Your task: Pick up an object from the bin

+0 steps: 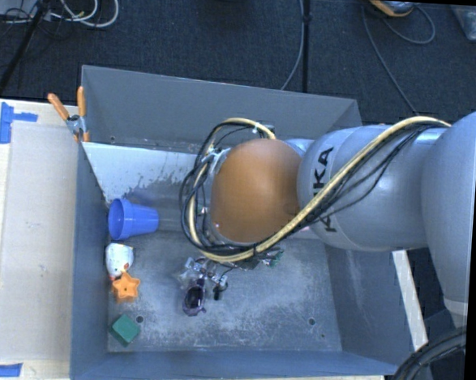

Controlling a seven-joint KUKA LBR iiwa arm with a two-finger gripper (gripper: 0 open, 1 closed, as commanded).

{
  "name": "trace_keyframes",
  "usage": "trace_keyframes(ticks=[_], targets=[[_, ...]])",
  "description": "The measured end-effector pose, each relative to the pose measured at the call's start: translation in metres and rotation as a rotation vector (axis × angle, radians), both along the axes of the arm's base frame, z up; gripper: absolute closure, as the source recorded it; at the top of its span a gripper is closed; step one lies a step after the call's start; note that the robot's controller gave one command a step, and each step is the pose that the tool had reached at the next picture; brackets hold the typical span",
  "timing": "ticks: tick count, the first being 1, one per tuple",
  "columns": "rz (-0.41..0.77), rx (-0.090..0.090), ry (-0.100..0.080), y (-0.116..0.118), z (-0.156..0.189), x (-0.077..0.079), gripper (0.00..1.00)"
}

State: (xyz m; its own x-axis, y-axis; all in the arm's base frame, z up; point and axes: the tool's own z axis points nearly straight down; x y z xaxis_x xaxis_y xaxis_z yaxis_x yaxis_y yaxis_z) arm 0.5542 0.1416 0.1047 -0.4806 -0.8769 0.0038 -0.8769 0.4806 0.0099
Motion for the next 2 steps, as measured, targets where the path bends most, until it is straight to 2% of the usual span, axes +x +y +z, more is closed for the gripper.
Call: trace_keyframes(ticks=[1, 2], targets=[[-0.001, 0.000, 0.003, 0.000, 0.018, -0.001, 1.00], [-0.001, 0.001, -0.002, 0.000, 0.034, 0.000, 1.00]])
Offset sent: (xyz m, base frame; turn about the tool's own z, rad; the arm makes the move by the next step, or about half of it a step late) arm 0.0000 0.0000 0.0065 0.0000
